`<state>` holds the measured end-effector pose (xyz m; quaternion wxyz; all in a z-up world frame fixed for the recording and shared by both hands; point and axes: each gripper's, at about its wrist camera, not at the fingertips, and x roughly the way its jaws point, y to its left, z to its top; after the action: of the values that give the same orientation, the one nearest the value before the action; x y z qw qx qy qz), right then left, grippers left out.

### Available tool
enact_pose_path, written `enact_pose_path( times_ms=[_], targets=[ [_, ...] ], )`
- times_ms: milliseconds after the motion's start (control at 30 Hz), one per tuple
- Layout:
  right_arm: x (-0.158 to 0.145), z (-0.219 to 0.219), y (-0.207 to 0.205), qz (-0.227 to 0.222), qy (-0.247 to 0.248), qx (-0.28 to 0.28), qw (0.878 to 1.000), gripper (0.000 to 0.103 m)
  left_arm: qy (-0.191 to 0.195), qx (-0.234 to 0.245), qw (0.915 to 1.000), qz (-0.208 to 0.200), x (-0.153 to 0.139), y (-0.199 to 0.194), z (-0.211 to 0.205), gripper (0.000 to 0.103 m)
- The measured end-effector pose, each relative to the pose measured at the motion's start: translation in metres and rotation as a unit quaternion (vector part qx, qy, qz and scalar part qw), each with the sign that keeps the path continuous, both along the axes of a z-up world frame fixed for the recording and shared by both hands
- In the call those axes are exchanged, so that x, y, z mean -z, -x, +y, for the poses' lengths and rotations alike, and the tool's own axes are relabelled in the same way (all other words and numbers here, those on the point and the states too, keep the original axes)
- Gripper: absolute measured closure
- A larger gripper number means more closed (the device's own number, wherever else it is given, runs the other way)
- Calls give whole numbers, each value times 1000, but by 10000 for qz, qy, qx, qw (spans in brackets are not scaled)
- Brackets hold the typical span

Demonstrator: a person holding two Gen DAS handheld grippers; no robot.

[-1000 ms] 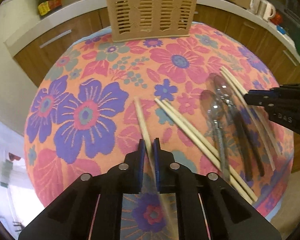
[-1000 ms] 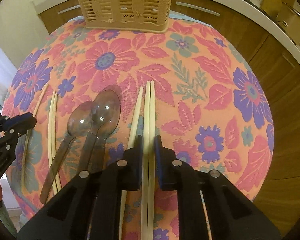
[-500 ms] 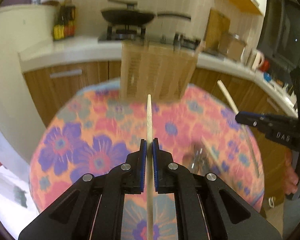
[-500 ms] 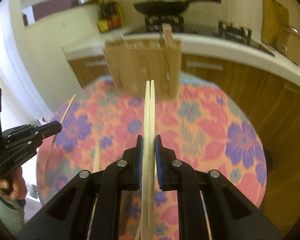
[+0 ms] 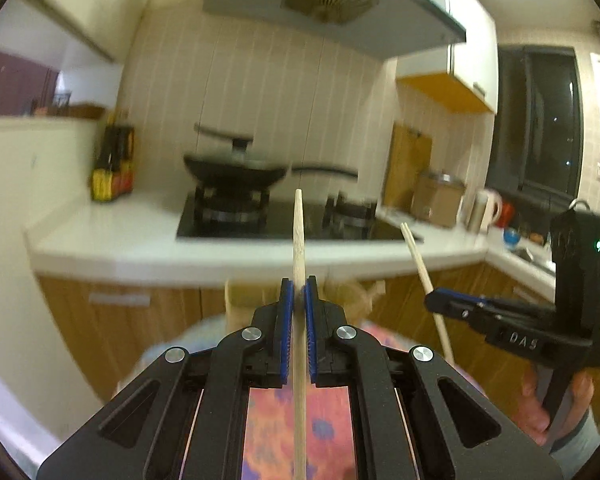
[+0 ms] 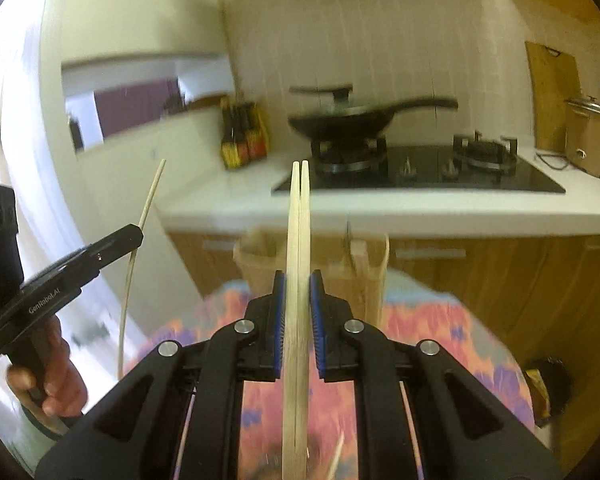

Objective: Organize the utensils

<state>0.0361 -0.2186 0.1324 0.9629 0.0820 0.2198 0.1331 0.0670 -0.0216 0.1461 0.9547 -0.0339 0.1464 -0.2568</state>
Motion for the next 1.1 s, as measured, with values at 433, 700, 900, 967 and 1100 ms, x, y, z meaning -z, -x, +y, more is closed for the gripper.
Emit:
enact_pose_path(
  times_ms=[433, 700, 900, 967, 1100],
  targets=[
    [-26, 2, -98, -1123, -247, 898, 9893, 93, 817, 53, 9966, -130, -19, -117, -5, 99],
    [-25, -13, -125, -1557, 131, 1498, 9763, 93, 1028, 72, 9944, -238, -21, -169, 3, 99],
    [-5, -26, -142, -1380, 156, 1582, 9776, 93, 986, 108, 9948, -213, 3, -195, -4, 99],
    [0, -27, -147, -1319, 95, 1516, 9796, 93, 947, 93, 9953, -202, 10, -200, -8, 99],
    [8, -31, -155, -1244, 127, 1467, 9812, 93, 842, 16, 9962, -201, 25, -204, -14, 99]
  ],
)
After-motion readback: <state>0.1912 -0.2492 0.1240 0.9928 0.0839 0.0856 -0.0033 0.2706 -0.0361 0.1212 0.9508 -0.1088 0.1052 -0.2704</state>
